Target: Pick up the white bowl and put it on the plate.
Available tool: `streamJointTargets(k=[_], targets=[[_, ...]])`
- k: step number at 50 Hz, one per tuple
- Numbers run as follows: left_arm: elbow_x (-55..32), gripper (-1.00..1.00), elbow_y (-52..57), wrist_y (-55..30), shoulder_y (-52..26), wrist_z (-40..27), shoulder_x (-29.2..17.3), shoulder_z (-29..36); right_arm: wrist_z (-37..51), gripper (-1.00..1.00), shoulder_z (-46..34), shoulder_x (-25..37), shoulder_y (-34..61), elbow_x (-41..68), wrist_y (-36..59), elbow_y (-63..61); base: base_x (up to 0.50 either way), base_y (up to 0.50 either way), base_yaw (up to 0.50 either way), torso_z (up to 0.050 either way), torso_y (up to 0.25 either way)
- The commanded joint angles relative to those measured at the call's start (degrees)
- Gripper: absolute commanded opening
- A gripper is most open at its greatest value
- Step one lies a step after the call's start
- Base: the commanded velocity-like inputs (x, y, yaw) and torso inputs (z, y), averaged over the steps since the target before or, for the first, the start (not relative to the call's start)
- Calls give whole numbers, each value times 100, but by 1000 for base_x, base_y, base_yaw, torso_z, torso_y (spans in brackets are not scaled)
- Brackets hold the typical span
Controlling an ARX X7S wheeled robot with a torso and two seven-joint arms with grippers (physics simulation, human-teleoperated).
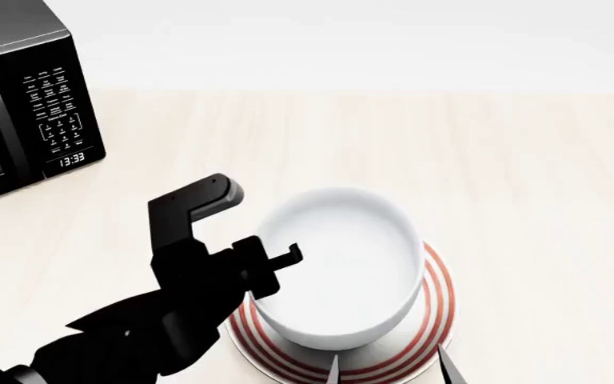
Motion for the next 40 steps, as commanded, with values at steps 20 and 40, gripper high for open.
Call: streamJointTargets(k=[20,40], targets=[[23,-100,15,148,-59,-71,9,-32,29,100,-28,27,1,27,-39,23,0,0,0,1,0],[530,-100,24,-384,-127,-469,9,-57,39,100,-53,42,15,44,-56,51,0,0,0,0,1]])
